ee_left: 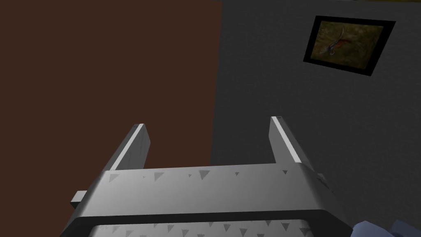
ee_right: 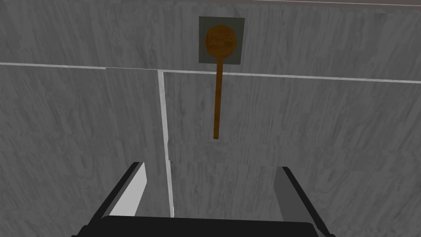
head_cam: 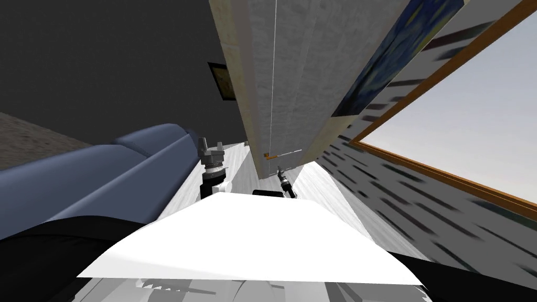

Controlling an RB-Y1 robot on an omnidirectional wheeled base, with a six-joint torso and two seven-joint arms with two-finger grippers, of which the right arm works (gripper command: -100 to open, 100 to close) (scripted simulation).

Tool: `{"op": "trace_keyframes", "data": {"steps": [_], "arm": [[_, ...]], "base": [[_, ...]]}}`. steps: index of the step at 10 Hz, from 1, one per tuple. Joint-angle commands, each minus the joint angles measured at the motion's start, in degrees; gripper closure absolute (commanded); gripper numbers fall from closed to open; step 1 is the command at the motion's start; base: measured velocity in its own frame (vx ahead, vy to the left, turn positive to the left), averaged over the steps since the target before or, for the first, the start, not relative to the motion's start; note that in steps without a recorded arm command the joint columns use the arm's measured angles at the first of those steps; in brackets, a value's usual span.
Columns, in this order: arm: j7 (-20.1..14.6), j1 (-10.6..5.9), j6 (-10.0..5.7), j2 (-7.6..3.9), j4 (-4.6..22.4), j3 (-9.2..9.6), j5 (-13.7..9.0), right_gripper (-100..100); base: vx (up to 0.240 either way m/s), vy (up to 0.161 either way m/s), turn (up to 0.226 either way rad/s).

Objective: Push the door open

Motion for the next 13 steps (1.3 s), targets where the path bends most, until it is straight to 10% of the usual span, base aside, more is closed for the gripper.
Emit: {"op": "trace_keyframes", "data": {"steps": [1,12,13], "arm": [[0.5,-0.33,-0.12,0.07,0.5,-1.65,-1.0,-100],[3.6,1.03,0.26,-0.29,-1.0,-11.71,-6.8,-100],[3.6,1.03,0.26,-0.29,-1.0,-11.71,-6.8,100]], "base": [[0.067,0.052,0.2],[0.094,0.054,0.273],[-0.006,-0.002,-0.046]]}}
